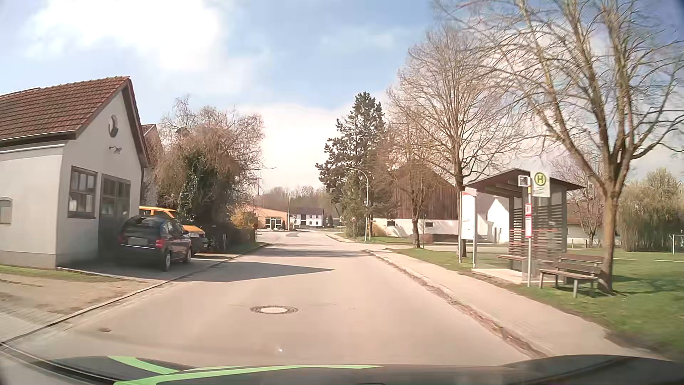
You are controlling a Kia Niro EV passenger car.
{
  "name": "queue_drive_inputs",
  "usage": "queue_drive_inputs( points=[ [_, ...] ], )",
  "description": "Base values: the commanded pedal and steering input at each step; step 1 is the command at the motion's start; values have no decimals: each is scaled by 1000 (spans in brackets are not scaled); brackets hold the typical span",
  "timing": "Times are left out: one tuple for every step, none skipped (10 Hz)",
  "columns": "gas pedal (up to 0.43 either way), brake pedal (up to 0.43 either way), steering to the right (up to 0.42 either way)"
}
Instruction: Follow the waypoints while adhering to traffic rules and regulations
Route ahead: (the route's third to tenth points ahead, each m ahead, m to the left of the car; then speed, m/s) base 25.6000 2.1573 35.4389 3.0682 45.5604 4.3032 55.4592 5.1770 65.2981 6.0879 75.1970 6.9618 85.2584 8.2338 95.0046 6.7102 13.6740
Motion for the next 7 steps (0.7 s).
queue_drive_inputs(
  points=[
    [220, 0, -10],
    [177, 0, -10],
    [157, 0, -10],
    [130, 0, -10],
    [47, 0, -11],
    [47, 0, -11],
    [47, 0, -11]
  ],
)
